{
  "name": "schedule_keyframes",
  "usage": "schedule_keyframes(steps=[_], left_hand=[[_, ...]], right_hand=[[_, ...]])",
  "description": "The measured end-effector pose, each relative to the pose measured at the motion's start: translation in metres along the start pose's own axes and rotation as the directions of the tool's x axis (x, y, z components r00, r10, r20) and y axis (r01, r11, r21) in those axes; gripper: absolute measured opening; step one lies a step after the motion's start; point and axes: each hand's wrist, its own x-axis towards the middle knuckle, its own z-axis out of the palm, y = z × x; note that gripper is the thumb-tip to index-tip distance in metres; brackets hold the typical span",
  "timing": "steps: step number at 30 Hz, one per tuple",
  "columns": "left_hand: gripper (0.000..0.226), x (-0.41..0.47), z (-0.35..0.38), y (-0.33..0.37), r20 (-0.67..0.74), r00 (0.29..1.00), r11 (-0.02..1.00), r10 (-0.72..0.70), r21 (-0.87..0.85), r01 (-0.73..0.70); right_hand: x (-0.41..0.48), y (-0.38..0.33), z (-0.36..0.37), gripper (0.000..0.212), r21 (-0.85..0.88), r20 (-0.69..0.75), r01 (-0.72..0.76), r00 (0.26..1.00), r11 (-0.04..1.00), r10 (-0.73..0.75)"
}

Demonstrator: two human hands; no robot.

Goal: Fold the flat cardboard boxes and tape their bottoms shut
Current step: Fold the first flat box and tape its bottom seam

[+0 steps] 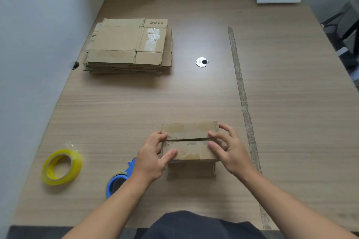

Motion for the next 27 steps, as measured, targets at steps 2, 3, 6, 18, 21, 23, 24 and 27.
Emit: schedule_keyframes(steps=[2,3,6,18,21,23,24,27], left_hand=[[0.052,0.003,0.004,0.003,-0.011,1.0,1.0,-0.002,-0.008,0.001],[0.051,0.005,0.006,0.003,-0.016,1.0,1.0,0.004,-0.005,-0.004],[0.046,0.01,0.009,0.002,-0.031,0.999,1.0,0.022,0.013,-0.021],[0.041,0.01,0.015,0.003,-0.1,0.99,0.991,0.099,0.096,-0.09],[0.042,0.01,0.016,0.006,-0.11,0.992,0.997,0.066,0.057,-0.06],[0.041,0.012,0.016,0.006,-0.098,0.994,0.998,0.046,0.037,-0.042],[0.039,0.013,0.015,0.006,-0.083,0.996,0.999,0.041,0.023,-0.039],[0.045,0.011,0.006,0.005,-0.017,0.998,0.998,0.055,0.027,-0.054]], right_hand=[[0.003,-0.001,-0.002,0.022,-0.026,-0.012,0.019,1.0,0.999,-0.019],[0.005,-0.003,-0.003,0.02,-0.069,-0.01,0.043,0.999,0.997,-0.044],[0.015,-0.009,-0.004,0.019,-0.306,0.046,0.174,0.985,0.936,-0.168],[0.014,-0.027,0.02,0.076,-0.667,0.308,0.385,0.922,0.638,-0.234],[0.013,-0.029,0.018,0.07,-0.659,0.316,0.398,0.917,0.639,-0.245],[0.013,-0.032,0.02,0.065,-0.666,0.307,0.398,0.917,0.631,-0.255],[0.014,-0.032,0.022,0.065,-0.666,0.316,0.397,0.917,0.632,-0.244],[0.016,-0.028,0.028,0.066,-0.653,0.325,0.374,0.924,0.658,-0.202]])
